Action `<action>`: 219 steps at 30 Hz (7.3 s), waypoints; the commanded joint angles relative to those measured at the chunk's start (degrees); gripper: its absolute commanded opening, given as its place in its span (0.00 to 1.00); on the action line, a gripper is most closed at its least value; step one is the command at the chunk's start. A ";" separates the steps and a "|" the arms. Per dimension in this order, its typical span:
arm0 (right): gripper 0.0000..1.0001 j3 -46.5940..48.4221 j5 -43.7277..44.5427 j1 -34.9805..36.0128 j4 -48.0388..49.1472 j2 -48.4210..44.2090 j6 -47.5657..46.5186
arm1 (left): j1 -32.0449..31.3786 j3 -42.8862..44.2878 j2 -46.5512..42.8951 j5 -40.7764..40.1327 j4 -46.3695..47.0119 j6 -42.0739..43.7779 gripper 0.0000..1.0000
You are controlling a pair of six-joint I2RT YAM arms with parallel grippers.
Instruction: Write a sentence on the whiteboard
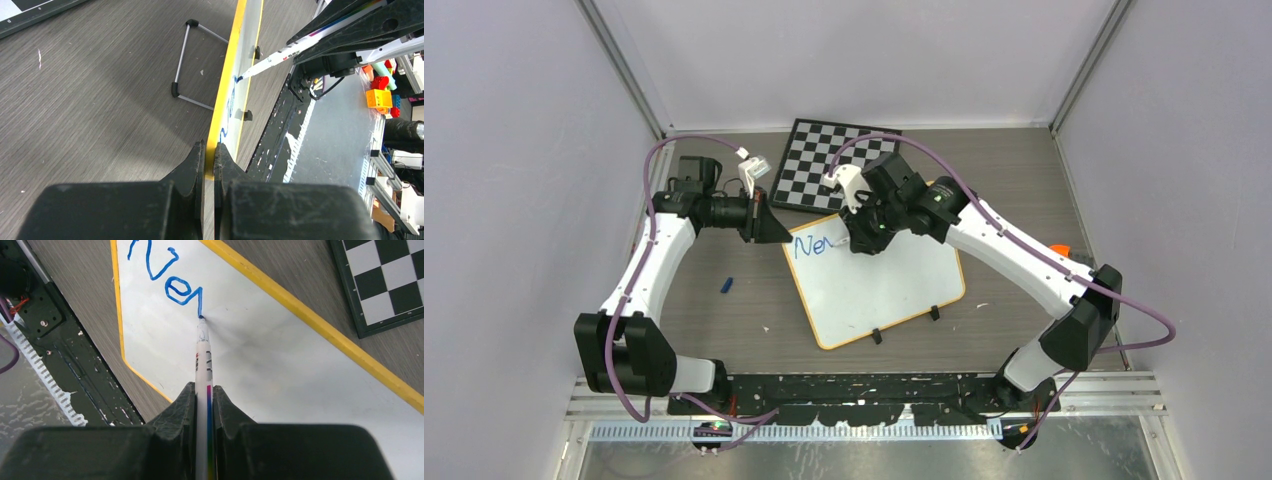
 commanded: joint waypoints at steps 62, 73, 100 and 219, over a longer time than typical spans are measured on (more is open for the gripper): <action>0.00 4.07 -8.22 -3.57 -4.07 -6.06 -0.12 | -2.03 2.72 1.59 -1.36 -3.34 3.18 0.00; 0.00 0.00 -8.37 -6.35 -3.35 -8.92 0.89 | -2.85 3.69 3.11 -2.60 -3.88 4.09 0.00; 0.00 -0.43 0.71 -7.31 2.02 -5.67 1.63 | -4.08 3.82 2.81 -3.07 -4.41 4.47 0.00; 0.00 -4.04 -4.92 -10.47 -5.13 -9.44 -2.32 | -5.22 4.17 3.99 -4.68 -5.55 5.75 0.00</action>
